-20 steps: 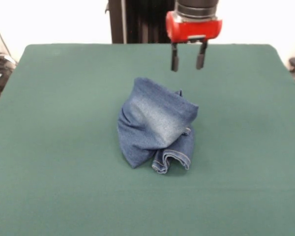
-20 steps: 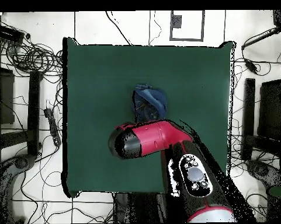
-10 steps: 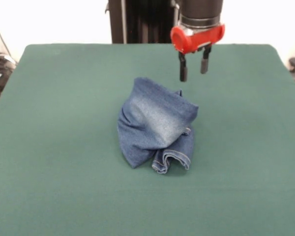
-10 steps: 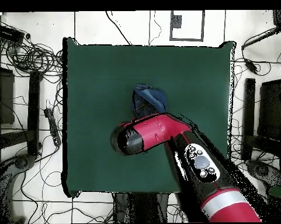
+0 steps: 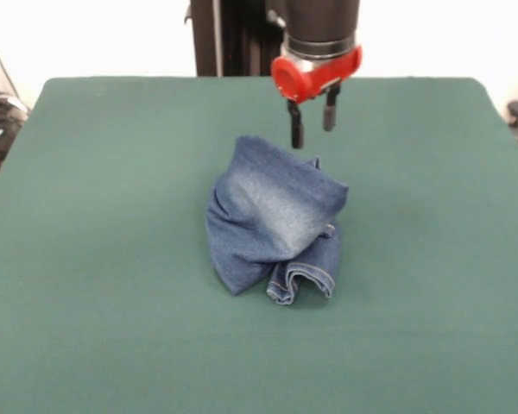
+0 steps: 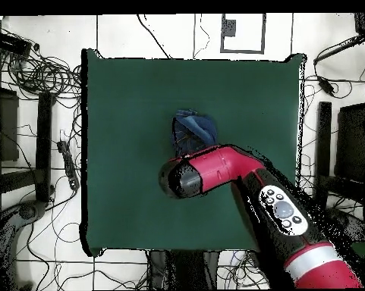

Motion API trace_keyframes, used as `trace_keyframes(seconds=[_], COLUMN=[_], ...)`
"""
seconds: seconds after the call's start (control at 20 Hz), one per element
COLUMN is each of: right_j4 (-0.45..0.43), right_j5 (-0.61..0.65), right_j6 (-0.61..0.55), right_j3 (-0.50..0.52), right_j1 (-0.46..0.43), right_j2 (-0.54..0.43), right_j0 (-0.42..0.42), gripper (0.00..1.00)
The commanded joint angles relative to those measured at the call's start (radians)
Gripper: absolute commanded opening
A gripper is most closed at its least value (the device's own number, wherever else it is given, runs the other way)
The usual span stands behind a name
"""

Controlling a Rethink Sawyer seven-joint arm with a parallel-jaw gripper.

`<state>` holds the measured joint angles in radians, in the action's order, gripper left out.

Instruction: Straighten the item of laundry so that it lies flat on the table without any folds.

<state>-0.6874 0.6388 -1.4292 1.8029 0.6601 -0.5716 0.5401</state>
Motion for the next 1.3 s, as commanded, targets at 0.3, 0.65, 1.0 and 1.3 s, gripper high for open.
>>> trace_keyframes(seconds=[0.3,0.65,1.0,1.3], right_j4=[-0.046,-0.013,-0.043,0.000], right_j5=[0.122,0.236,0.190,0.263], right_j6=[0.241,0.271,0.264,0.255], right_j3=[-0.075,-0.128,-0.120,-0.092], right_j1=[-0.040,-0.046,-0.060,0.010], right_j2=[-0.085,-0.087,-0.096,-0.100], right_j0=[0.013,0.002,0.030,0.026], gripper=[1.00,1.00,1.00,1.00])
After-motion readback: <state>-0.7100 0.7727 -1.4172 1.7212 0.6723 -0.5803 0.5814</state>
